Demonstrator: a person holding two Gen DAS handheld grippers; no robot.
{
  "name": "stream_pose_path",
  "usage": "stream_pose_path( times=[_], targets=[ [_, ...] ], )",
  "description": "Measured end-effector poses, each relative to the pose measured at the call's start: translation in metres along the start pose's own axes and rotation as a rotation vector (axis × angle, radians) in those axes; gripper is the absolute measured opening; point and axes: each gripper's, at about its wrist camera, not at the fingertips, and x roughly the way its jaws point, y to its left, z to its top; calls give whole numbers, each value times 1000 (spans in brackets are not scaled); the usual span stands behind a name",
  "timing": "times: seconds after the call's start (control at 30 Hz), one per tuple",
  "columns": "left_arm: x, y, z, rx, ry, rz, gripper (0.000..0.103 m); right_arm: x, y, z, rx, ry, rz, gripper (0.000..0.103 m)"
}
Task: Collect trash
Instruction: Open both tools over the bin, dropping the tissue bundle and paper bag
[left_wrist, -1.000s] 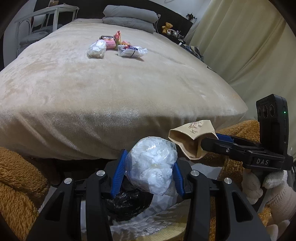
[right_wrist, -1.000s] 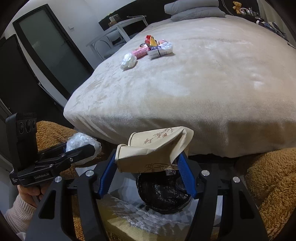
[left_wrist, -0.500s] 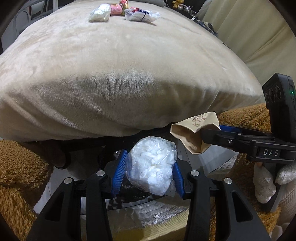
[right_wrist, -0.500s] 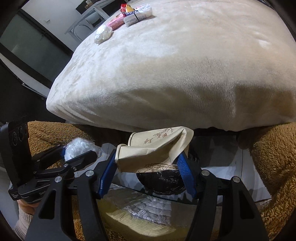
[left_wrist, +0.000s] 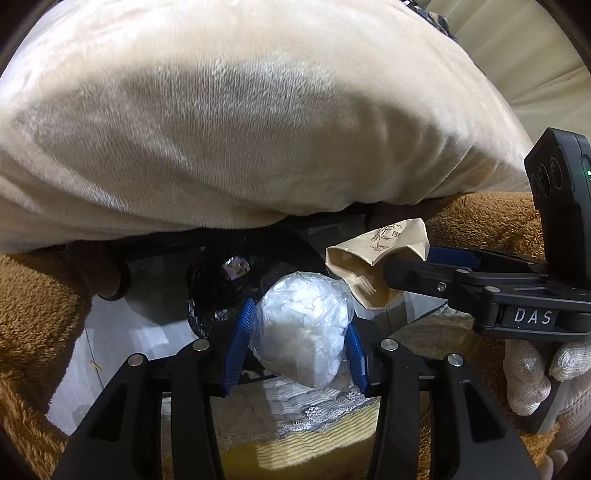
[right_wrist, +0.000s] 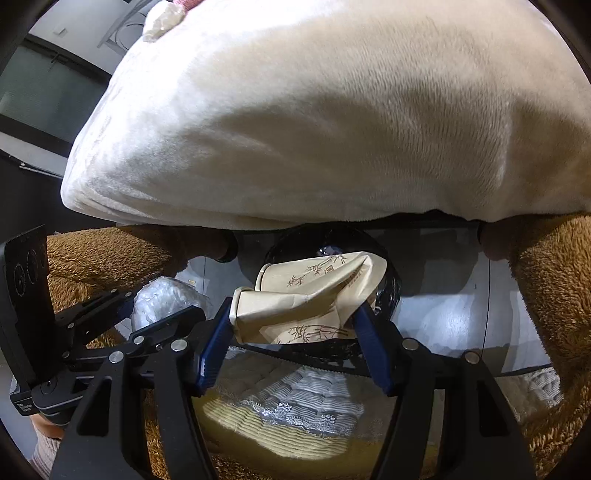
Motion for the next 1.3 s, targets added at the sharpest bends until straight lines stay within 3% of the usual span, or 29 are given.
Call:
stream_pose_path(
  times=[0.3, 0.7, 0.83, 1.3],
  targets=[
    [19, 6, 2, -49, 92, 8, 45, 24, -8, 8, 61, 95, 3, 64],
    [34, 10, 2, -72, 156, 28, 47, 26, -9, 11, 86, 99, 11, 66],
    [32, 11, 4, -74, 143, 50, 58, 23, -16, 12, 118, 88, 16, 78],
    [16, 10, 7, -67, 45, 64, 58, 11, -13, 12, 97, 27, 25, 78]
  ],
)
